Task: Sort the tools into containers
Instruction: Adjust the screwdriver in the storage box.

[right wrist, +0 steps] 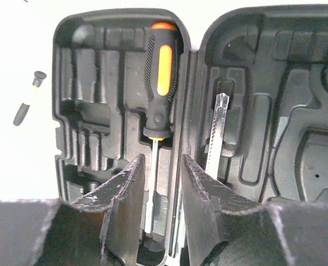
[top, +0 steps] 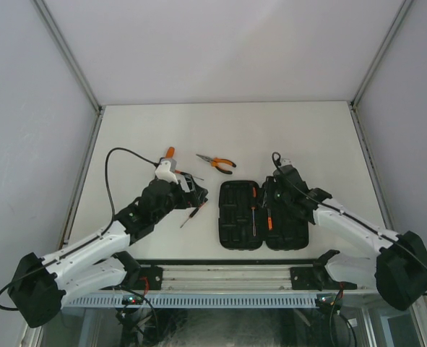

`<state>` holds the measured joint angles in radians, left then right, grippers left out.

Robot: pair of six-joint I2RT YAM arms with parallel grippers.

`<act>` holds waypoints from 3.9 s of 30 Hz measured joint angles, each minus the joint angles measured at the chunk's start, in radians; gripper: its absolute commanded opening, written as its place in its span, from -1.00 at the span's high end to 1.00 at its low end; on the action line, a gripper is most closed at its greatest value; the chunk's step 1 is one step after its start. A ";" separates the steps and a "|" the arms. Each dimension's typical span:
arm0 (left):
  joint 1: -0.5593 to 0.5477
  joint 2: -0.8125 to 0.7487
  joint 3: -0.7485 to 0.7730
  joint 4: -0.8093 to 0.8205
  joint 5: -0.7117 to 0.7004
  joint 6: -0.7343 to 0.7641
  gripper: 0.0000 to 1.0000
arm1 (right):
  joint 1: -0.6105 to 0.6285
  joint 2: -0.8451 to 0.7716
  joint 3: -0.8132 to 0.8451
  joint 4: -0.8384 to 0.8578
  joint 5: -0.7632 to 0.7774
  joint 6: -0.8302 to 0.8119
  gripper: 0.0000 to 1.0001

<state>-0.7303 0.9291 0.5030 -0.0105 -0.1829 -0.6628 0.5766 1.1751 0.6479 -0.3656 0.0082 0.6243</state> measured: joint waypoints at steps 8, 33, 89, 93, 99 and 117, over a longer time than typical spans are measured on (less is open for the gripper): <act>0.001 0.042 0.003 0.055 0.005 -0.001 -0.82 | -0.001 -0.181 0.000 -0.013 0.039 -0.010 0.31; 0.012 0.560 0.177 0.143 0.302 -0.026 0.02 | 0.080 0.112 0.168 -0.069 0.122 -0.027 0.47; 0.029 0.650 0.209 0.124 0.295 -0.027 0.61 | 0.118 0.416 0.330 -0.178 0.129 -0.063 0.78; 0.029 0.657 0.216 0.120 0.296 -0.027 0.61 | 0.118 0.433 0.351 -0.202 0.133 -0.063 0.88; 0.029 0.657 0.217 0.120 0.296 -0.027 0.61 | 0.118 0.460 0.383 -0.236 0.129 -0.063 1.00; 0.035 0.657 0.217 0.113 0.299 -0.026 0.63 | 0.132 0.507 0.386 -0.236 0.143 -0.035 1.00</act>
<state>-0.6949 1.5860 0.7197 0.1028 0.1162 -0.6891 0.7090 1.6821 1.0344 -0.6014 0.1513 0.5888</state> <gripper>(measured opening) 0.187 0.015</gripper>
